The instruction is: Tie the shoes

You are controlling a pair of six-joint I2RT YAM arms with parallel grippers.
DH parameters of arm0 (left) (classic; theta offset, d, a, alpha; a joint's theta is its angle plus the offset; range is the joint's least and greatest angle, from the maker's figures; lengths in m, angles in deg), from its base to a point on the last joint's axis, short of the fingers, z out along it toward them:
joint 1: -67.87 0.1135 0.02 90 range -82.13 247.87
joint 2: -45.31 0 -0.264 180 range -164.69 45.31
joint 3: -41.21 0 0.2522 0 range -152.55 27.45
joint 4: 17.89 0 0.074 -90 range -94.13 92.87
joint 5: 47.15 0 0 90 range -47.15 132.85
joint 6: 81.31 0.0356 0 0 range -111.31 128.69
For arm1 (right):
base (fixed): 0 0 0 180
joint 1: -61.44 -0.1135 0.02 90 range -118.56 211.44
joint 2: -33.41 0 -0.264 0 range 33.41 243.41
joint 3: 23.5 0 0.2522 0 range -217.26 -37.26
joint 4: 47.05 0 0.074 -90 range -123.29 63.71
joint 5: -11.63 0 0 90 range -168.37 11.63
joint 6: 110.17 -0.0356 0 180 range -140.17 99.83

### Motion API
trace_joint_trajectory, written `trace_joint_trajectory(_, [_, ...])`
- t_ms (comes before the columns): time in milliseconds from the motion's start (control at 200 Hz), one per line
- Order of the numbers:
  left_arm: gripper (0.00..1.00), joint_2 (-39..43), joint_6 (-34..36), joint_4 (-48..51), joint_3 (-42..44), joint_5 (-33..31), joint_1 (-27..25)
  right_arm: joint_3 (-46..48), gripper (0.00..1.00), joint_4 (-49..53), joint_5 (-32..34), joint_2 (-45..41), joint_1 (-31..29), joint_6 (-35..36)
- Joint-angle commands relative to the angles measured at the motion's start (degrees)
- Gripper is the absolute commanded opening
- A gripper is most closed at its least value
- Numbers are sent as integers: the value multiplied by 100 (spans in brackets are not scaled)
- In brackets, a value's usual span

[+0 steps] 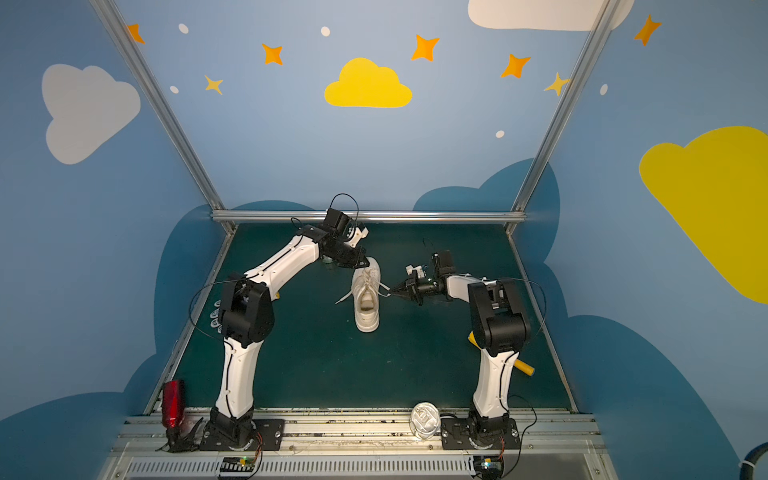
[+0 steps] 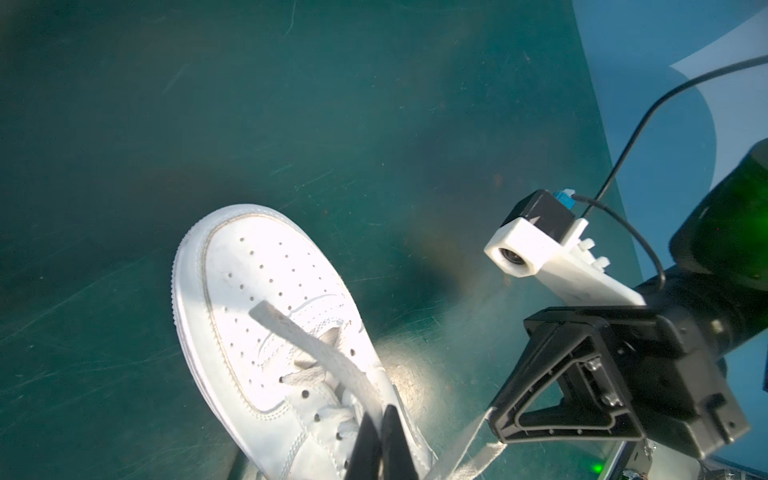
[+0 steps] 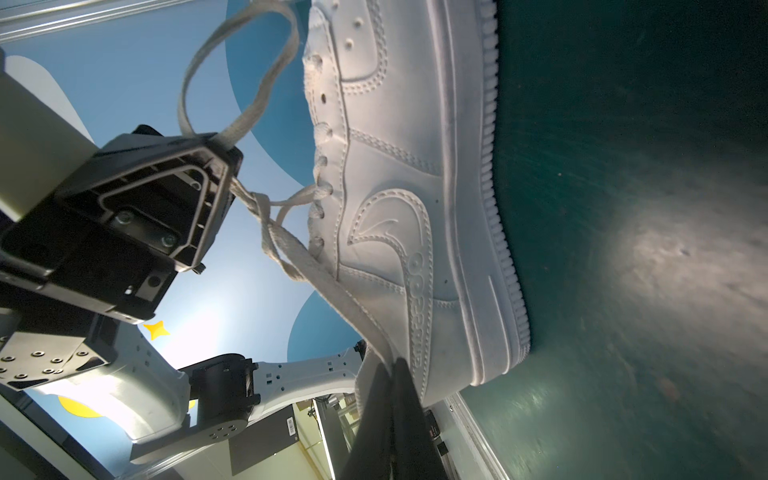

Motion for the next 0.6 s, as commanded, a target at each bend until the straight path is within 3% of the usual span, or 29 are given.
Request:
trace_joint_trajectory(0, [3, 226, -7, -148, 100, 111, 23, 104, 0, 83, 5, -69, 31, 73])
trace_joint_trajectory(596, [3, 444, -86, -457, 420, 69, 127, 417, 0, 234, 39, -261, 206, 250])
